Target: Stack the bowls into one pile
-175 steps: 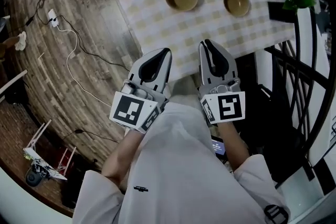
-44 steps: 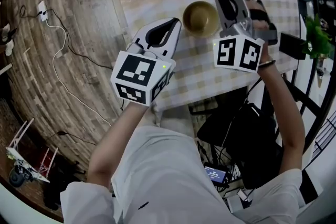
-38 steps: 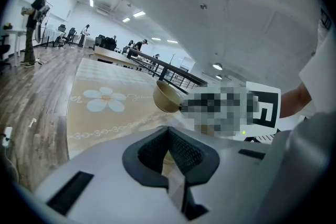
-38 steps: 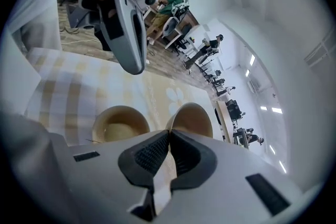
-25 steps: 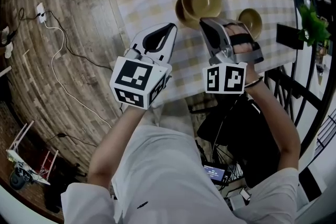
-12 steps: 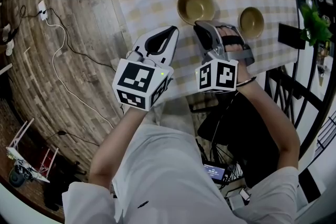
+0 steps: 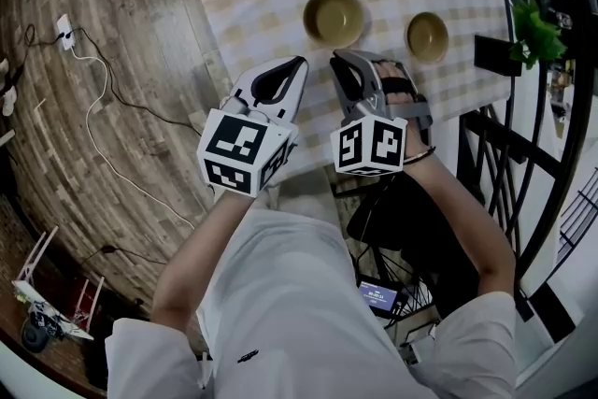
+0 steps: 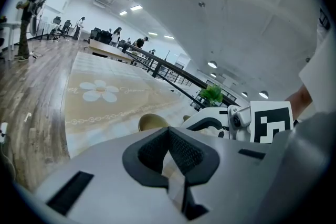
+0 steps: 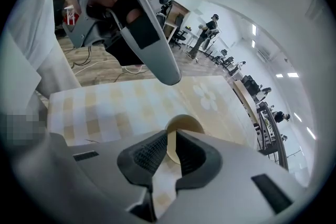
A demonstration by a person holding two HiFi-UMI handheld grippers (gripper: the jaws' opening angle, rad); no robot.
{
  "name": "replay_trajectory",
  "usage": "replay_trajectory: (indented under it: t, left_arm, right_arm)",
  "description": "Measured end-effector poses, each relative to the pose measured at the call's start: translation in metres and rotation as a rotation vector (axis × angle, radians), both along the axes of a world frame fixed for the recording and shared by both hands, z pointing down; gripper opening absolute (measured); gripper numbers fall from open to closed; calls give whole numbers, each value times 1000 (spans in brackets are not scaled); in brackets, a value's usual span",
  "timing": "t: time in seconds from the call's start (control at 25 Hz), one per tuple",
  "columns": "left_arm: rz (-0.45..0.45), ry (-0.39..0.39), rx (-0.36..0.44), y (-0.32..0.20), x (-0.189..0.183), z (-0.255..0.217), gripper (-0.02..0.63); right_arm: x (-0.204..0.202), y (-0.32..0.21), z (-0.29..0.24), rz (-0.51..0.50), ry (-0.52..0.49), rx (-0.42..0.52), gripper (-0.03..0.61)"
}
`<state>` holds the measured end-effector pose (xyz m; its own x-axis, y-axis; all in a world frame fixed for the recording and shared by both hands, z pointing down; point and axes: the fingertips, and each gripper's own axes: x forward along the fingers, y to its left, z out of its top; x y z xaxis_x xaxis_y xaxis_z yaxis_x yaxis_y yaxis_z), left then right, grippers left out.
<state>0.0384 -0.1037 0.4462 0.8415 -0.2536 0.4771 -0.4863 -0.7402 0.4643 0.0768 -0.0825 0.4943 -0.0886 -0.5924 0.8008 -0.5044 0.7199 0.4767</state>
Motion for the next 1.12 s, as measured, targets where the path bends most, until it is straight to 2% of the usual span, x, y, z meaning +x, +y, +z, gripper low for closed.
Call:
replay_trajectory:
  t: [0.28, 0.52, 0.64, 0.76, 0.96, 1.12]
  left_arm:
    - [-21, 49, 2, -7, -15, -34, 17]
    - [-98, 47, 3, 2, -18, -37, 17]
    - [-168, 23, 21, 12, -9, -32, 17]
    - [-254, -9, 35, 28, 8, -28, 17]
    - [-389, -55, 55, 63, 43, -34, 17]
    - [-443, -79, 63, 85, 72, -43, 17]
  right_arm:
    - [-17, -5, -30, 55, -4, 3, 44]
    - [-19, -4, -37, -38, -6, 15, 46]
    - [-5, 4, -31, -101, -15, 33, 55]
    - [16, 18, -24, -163, -43, 40, 129]
    - [63, 49, -24, -251, -63, 71, 129]
    - [100, 66, -32, -282, -72, 75, 129]
